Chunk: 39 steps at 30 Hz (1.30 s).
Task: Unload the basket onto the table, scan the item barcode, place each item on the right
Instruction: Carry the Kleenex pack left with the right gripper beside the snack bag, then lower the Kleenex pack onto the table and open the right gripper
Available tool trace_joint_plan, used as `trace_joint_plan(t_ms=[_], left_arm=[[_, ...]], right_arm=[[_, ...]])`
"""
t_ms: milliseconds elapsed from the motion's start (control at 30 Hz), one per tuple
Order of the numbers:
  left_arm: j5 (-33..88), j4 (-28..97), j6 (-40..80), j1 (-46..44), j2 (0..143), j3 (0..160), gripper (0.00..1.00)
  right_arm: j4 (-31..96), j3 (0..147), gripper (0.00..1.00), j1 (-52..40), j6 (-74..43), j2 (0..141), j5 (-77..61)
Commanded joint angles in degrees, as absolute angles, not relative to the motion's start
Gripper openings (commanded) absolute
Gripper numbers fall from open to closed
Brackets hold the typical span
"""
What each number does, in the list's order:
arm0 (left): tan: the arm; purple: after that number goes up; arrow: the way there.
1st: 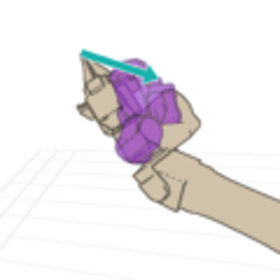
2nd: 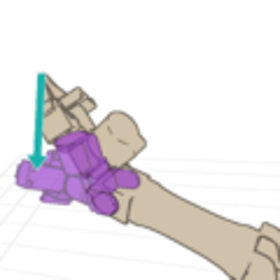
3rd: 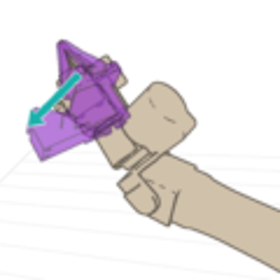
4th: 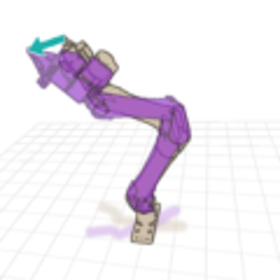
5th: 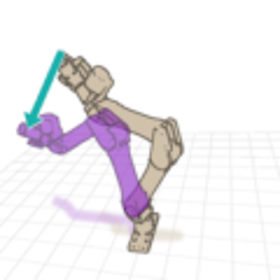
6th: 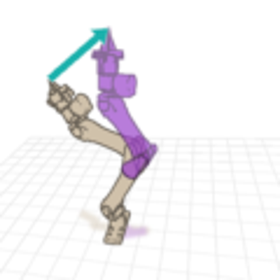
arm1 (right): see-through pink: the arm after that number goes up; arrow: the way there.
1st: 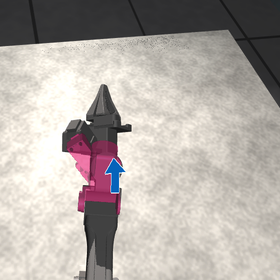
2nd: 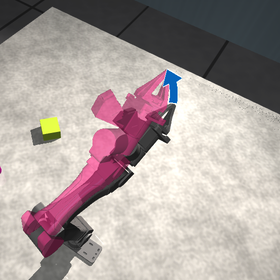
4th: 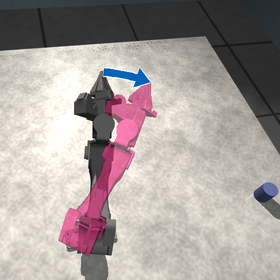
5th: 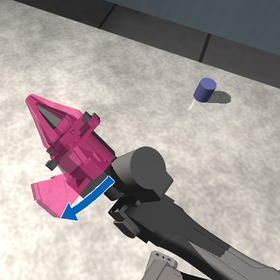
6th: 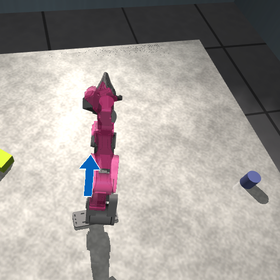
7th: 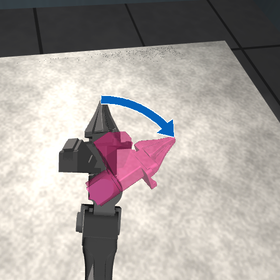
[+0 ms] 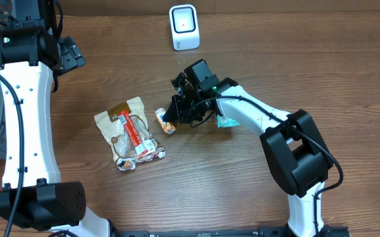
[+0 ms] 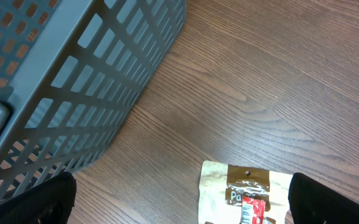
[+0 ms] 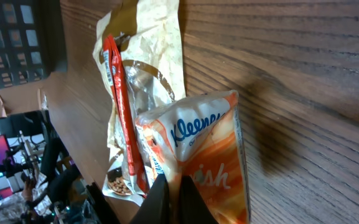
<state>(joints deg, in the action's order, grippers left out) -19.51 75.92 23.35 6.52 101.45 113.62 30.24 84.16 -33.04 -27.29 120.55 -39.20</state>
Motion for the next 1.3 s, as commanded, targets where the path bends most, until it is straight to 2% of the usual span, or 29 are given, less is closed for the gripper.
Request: trace_joint_plan(t_ms=[0,367,1267], left_arm=[[-19.44,76.12,22.7,6.61,99.98,114.78,1.0],[-19.44,76.12,22.7,6.61,99.98,114.78,1.0],[-19.46,76.12,22.7,6.61,99.98,114.78,1.0]], right_arm=[[29.78,85.12,0.04,-33.15,-28.56,120.57,-40.01],[23.77,81.01,0.04,-33.15,-30.7,120.57,-41.39],[22.04,77.93,0.05,-34.48,-30.63,120.57,-35.64]])
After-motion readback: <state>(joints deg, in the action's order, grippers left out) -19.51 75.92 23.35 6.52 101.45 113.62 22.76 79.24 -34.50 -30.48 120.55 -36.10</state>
